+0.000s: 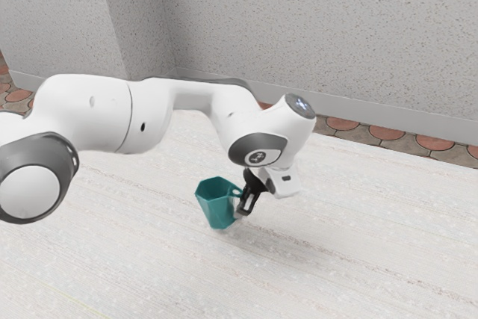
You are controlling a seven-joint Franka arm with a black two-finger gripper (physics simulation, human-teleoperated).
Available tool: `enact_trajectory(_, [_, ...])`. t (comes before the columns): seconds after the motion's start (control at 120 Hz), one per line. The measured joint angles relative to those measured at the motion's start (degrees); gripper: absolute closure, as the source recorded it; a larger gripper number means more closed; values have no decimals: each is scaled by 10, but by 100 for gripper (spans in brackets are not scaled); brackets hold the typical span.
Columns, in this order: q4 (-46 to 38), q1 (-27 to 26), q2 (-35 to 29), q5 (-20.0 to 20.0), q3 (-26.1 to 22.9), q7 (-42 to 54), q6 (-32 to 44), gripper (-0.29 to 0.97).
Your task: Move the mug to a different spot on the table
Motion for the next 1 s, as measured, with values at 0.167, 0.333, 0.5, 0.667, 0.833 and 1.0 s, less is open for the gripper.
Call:
enact_trajectory(0.167, [0, 23, 13, 29, 17, -12, -10, 73])
enact_trajectory(0.333, [0, 39, 17, 43, 25, -21, -13, 73])
enact_trajectory(0.5, [0, 55, 21, 44, 34, -28, -11, 74])
enact_trajectory(0.667, [-1, 63, 26, 40, 34, -32, -9, 63])
enact_trajectory(0.833, [-2, 67, 26, 32, 34, -27, -13, 30])
enact_trajectory(1.0, [-15, 67, -20, -2, 35, -25, -16, 14])
